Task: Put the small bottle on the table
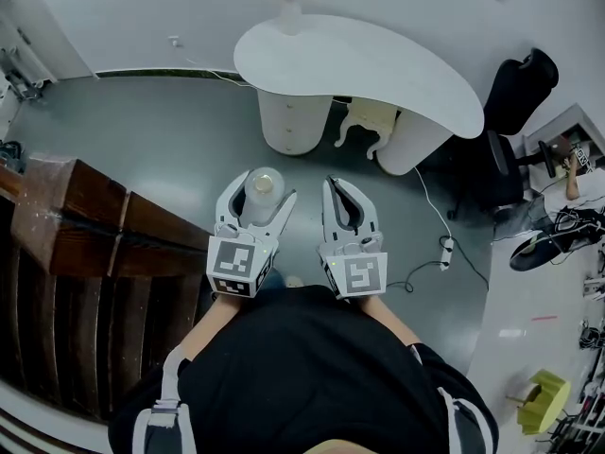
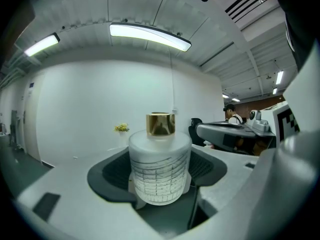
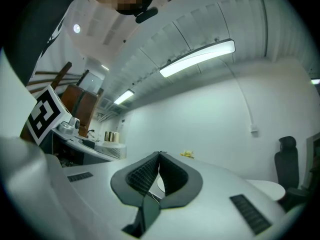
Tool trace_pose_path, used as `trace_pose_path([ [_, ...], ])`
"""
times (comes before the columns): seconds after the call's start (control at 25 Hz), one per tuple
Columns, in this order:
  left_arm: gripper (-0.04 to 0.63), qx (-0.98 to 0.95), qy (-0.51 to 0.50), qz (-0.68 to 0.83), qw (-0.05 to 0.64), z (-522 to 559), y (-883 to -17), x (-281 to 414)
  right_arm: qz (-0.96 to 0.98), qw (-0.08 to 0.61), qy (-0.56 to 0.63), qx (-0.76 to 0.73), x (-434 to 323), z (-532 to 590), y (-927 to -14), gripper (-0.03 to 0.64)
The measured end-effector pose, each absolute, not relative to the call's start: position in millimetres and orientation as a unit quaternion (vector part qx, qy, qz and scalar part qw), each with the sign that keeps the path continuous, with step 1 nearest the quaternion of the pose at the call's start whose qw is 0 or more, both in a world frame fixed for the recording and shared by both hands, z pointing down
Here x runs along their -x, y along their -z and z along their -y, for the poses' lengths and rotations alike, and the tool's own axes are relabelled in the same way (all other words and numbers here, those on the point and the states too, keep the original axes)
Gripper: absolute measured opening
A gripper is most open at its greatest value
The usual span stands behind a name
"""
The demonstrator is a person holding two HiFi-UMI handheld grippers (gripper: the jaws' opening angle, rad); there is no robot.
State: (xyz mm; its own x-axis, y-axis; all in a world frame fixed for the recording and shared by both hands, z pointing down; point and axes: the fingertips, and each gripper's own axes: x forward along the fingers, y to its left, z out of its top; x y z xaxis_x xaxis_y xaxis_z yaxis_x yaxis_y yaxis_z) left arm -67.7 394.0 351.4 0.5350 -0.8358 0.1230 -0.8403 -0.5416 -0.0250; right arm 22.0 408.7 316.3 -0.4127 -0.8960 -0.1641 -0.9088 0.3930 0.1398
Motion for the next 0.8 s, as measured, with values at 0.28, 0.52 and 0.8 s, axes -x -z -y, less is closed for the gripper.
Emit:
trace_pose_path([
  [0.28, 0.333, -0.876, -0.063, 0.478, 0.021, -367.5, -354.0, 69.9, -0.832, 0.024, -0.091, 0.547, -23.6, -382.8, -321.6, 0.021],
  [0.52, 0.333, -0.88, -0.061, 0.471, 0.023, -321.8, -357.2, 74.5, -0.829, 0.017, -0.089, 0.553, -14.7, -334.6, -322.3, 0.021],
  [0.8, 0.333, -0.886, -0.056, 0.461, 0.009, -244.6, -353.4, 78.3, -0.832, 0.023, -0.098, 0.546, -5.4, -256.0, -321.9, 0.021],
])
